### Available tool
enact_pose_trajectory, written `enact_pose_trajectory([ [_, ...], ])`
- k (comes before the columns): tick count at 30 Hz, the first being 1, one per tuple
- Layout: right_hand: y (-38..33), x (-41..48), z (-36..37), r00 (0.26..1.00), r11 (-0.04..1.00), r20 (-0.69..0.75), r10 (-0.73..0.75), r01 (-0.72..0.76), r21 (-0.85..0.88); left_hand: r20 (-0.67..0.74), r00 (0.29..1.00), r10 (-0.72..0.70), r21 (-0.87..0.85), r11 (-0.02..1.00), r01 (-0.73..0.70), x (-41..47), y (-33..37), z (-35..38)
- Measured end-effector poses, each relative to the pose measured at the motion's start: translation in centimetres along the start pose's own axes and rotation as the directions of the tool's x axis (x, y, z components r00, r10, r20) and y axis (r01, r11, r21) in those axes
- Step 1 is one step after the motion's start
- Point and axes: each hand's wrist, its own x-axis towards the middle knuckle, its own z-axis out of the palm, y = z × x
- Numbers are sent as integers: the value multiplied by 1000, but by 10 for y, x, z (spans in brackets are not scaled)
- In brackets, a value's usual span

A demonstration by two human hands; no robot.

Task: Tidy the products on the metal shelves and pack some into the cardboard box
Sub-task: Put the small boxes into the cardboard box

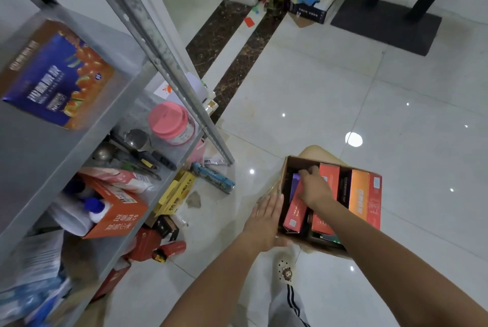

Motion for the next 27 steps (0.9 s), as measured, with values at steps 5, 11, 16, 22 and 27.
enact_pose_trajectory([
  [5,-20,-19,-48,991,993,-69,-113,110,-46,-202,966,-161,34,985,171,-51,-32,-45],
  [11,-115,-36,-129,897,887,-170,-408,345,-308,-543,727,-421,-37,876,480,-158,-95,-109],
  [16,-222,-51,-145,659,668,-202,-724,599,-442,-675,451,-584,-225,745,628,-227,-161,-134],
  [22,-340,-69,-137,491,446,-92,-866,678,-584,-668,314,-674,-405,684,606,-273,-214,-137],
  [27,-414,-76,-137,477,423,-109,-872,622,-659,-616,402,-678,-459,723,516,-283,-256,-138],
])
